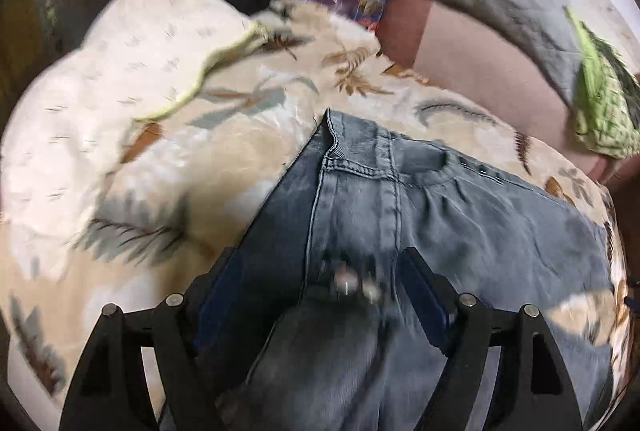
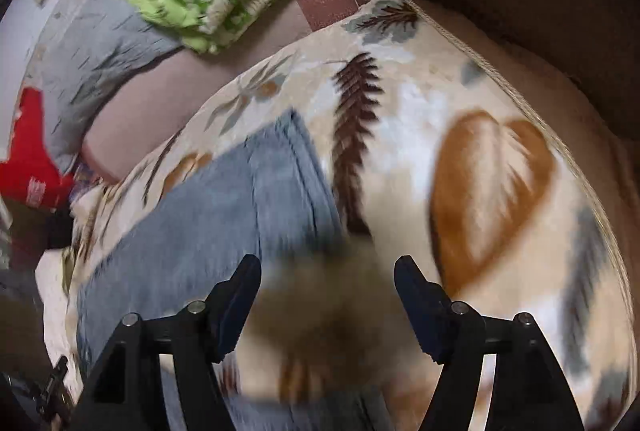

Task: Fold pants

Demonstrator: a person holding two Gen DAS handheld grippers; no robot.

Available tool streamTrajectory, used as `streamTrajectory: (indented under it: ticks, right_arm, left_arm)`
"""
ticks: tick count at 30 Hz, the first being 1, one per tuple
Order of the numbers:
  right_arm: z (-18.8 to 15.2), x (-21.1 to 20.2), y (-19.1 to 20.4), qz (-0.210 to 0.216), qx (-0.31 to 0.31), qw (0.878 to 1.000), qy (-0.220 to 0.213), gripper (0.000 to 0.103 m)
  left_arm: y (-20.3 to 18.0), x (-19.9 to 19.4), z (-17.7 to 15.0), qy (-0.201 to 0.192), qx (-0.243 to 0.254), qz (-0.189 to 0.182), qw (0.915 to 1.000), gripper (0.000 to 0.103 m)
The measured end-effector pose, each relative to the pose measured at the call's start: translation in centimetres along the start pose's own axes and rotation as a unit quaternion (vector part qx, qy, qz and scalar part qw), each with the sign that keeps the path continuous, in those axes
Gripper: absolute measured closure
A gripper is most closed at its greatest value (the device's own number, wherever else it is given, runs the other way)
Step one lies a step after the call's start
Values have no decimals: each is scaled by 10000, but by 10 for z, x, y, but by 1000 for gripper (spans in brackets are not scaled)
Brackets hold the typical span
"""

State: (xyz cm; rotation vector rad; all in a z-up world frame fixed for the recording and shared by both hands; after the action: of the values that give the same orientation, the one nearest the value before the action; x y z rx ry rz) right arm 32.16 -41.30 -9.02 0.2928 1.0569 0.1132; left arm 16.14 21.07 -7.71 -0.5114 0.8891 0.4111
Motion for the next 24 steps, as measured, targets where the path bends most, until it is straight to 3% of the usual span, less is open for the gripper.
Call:
streamTrajectory:
  ticks: [3, 4, 5, 6, 8, 14, 18, 19, 22, 24]
  right_arm:
    - [10, 46, 10, 109, 89, 9987, 490, 33]
    - [7, 55, 14, 41, 7, 9984, 558, 41]
    - [5, 57, 17, -73, -176, 9984, 539, 62]
    - [3, 57, 22, -285, -395, 9970, 601, 73]
    - [0, 52, 27, -394, -534, 9957, 648, 82]
    - [-2, 5, 34, -1046, -896, 9901, 276, 82]
    - [-27, 52, 12, -929, -749, 9852, 1233, 73]
    - [-24, 47, 12, -905, -767, 9867, 1113, 70]
    - [-2, 23, 11, -611, -617, 9942, 630, 39]
    - [16, 11, 9, -548, -593, 9963, 299, 38]
  left_arm:
    - [1, 32, 3, 192, -53, 197, 9996, 22]
    - [1, 41, 1, 307, -34, 246, 9992, 22]
    - [2, 49, -1, 387, 19, 334, 9987, 22]
    - [0, 50, -3, 348, 120, 382, 9986, 22]
    - [-3, 52, -3, 337, 298, 482, 9978, 22]
    - [0, 51, 6, 524, 232, 373, 9977, 22]
    - [2, 39, 20, 471, 223, 328, 9981, 22]
    - [4, 35, 26, 445, 223, 289, 9983, 22]
    - [14, 33, 54, 420, 34, 68, 9991, 22]
    - [19, 34, 70, 426, -124, 4, 9990, 22]
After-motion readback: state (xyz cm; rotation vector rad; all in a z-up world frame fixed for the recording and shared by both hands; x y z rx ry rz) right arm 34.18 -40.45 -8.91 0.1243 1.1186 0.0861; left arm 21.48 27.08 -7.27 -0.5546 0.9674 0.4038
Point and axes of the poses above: each gripper's, at about its wrist camera, not at the fingertips, and x roughly the way its jaws point, y to its left, z to its top, the point moved 5 cm from there along x, roughly the way its jaws point, and after that the axes turned 10 degrees about -x, right-handed, at the moved point
